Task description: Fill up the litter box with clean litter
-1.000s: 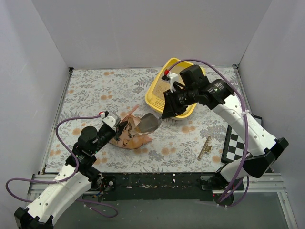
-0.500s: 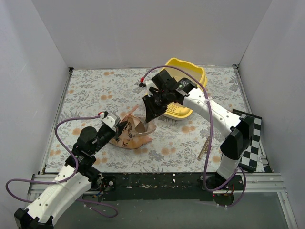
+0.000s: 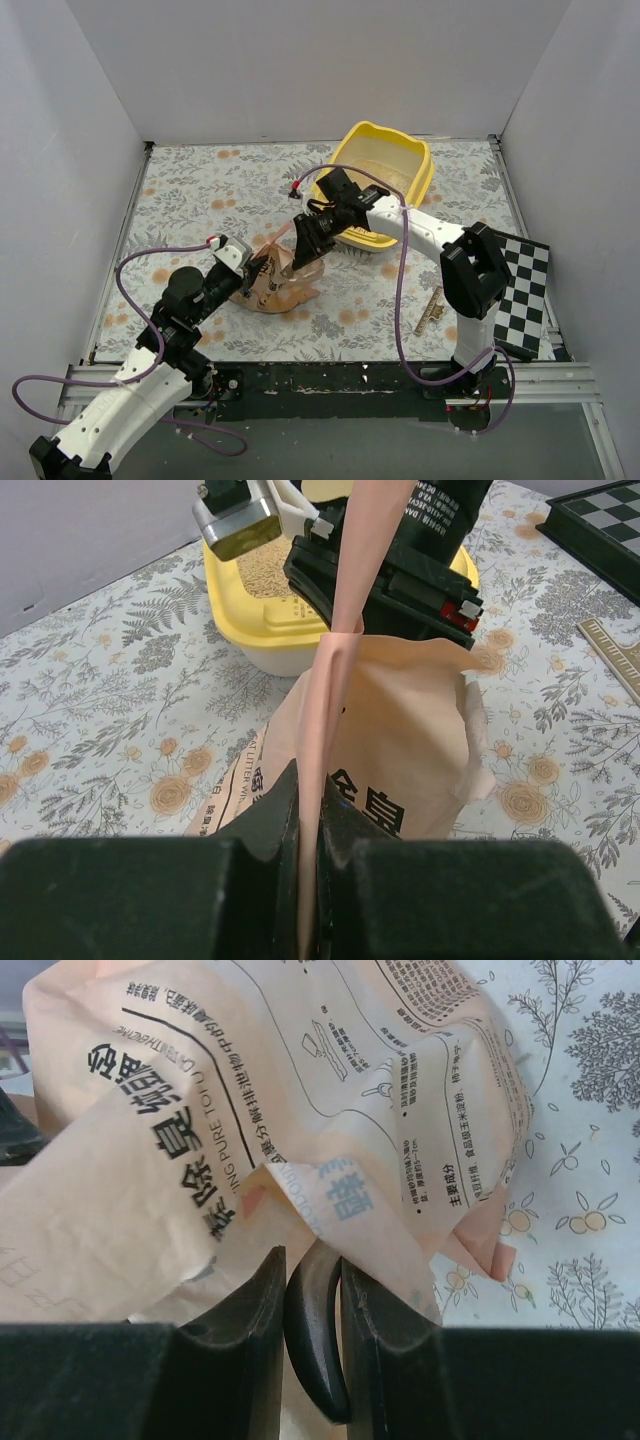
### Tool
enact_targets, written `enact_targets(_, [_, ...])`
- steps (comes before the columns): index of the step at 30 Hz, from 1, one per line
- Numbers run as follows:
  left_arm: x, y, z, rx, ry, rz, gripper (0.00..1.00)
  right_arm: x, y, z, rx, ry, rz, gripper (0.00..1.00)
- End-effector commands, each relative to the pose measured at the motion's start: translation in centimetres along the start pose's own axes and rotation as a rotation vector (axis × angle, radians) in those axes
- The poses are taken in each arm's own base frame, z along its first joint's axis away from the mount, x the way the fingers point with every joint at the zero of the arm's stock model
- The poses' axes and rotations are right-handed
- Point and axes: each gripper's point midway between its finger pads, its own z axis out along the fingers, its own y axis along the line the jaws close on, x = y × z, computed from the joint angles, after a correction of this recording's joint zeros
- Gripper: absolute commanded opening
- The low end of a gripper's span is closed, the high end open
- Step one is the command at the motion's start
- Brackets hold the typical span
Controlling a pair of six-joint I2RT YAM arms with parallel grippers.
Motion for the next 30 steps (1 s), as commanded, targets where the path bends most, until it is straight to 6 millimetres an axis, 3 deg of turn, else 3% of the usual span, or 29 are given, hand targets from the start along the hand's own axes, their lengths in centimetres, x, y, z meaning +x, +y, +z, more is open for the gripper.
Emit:
enact_targets(1, [-1.8, 0.0, -0.2, -0.002, -0.071, 0.015, 0.00, 1.9, 1.1, 2.3, -0.195, 0.024, 0.044, 0.01])
enact_targets(10, [-1.6, -0.3, -0.1, 0.012, -0.070, 0.017, 0.00, 0.0, 3.1, 2.8, -0.403, -0.181, 0.035, 0.01])
enact_targets(18, [-1.5, -0.2, -0.2, 0.009, -0.066, 0.024, 0.00, -2.6, 5.0, 0.7, -0.461, -0.340, 0.010, 0.01])
enact_targets(30, [-1.5, -0.4, -0.5, 0.017, -0.080, 0.028, 0.00, -3.1, 5.0, -3.7, -0.464, -0.461, 0.027, 0.01])
